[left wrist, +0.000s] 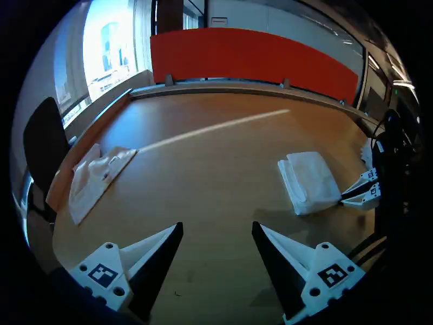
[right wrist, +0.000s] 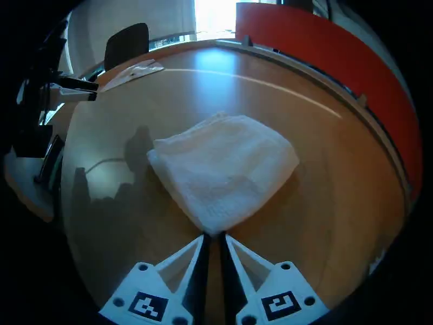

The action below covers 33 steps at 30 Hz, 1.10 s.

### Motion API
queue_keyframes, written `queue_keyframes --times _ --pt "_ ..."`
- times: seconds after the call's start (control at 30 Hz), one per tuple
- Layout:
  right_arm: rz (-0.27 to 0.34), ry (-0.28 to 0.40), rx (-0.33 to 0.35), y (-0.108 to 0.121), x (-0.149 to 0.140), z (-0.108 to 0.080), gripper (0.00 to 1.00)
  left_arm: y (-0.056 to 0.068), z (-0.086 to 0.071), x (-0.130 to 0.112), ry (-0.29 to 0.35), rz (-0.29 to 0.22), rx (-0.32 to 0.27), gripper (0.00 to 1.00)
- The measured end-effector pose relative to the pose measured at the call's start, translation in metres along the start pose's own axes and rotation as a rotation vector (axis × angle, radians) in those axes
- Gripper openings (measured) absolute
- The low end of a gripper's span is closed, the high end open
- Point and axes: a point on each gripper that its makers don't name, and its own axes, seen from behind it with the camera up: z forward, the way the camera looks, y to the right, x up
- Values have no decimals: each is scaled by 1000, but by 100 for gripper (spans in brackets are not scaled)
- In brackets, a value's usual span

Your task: Fold towel

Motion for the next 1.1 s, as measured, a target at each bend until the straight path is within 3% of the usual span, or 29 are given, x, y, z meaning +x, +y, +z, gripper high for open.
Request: queue_keyframes --times 0.4,1.1 --pt "-11 55 -13 2 20 -10 5 1 1 1 -1 6 -5 94" --pt "-109 285 -83 38 144 -77 5 2 1 9 12 7 -8 94"
